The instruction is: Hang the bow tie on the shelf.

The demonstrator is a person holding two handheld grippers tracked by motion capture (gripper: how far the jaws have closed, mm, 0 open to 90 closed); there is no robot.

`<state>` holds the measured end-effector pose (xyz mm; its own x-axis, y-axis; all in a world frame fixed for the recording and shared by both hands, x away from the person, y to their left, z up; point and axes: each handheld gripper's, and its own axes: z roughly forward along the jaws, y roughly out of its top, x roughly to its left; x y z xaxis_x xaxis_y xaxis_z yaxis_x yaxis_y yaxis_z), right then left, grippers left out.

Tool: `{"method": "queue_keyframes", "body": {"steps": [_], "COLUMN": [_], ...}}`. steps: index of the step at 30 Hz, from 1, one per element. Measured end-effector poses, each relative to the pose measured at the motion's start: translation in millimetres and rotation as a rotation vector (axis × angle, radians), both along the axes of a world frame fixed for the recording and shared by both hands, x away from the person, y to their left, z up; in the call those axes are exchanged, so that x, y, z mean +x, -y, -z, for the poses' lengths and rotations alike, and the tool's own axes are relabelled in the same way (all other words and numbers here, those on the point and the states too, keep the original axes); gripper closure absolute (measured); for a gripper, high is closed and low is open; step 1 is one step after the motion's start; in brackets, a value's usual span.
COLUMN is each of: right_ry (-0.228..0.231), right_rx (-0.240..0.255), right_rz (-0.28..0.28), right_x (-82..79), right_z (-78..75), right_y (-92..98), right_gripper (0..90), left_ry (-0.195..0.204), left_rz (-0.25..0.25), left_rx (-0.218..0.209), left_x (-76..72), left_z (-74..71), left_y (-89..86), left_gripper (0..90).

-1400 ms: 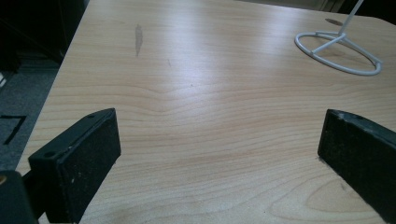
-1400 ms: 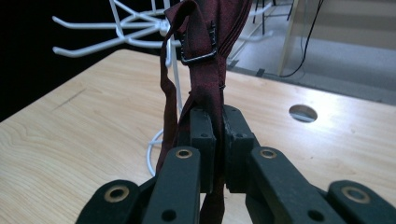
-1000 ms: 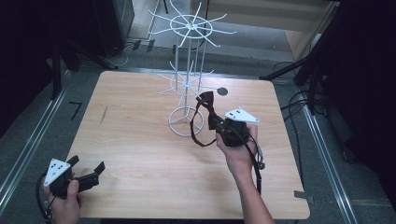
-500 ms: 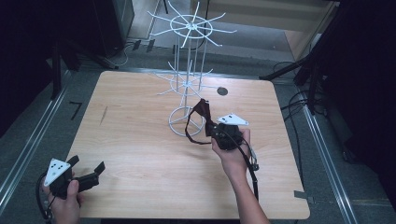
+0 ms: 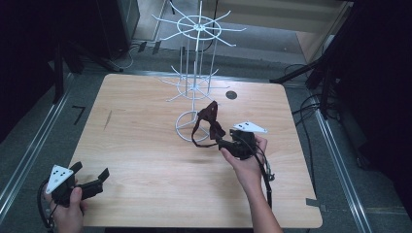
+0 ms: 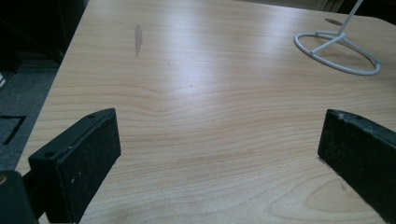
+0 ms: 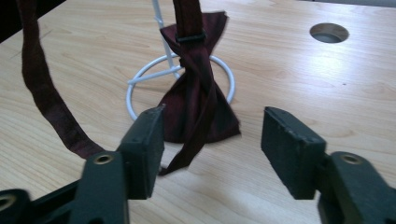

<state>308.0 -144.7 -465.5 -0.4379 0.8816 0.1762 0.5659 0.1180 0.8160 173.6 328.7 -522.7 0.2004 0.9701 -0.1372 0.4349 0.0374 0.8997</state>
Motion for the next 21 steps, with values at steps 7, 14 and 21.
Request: {"method": "queue_keyframes", "body": {"steps": [7,14,21], "right_ry": [0.012,0.018,0.024], "right_rx": [0.03,0.042,0.049], "right_rz": [0.031,0.05,0.077], "right_x": [-14.8,-28.5,-44.0], "right_z": [1.9,7.9,17.1], "right_y": [22.3,43.1,71.2], "right_gripper": [31.7,30.0,27.5], "left_ry": [-0.001,-0.001,-0.002], "left_rz": [-0.001,-0.002,-0.001], "left_rx": [0.004,0.003,0.005], "left_x": [-0.1,0.0,-0.2], "left_z": [-0.1,0.0,-0.2], "left_y": [0.1,0.3,0.2], "left_gripper": [0.0,0.0,0.0]}}
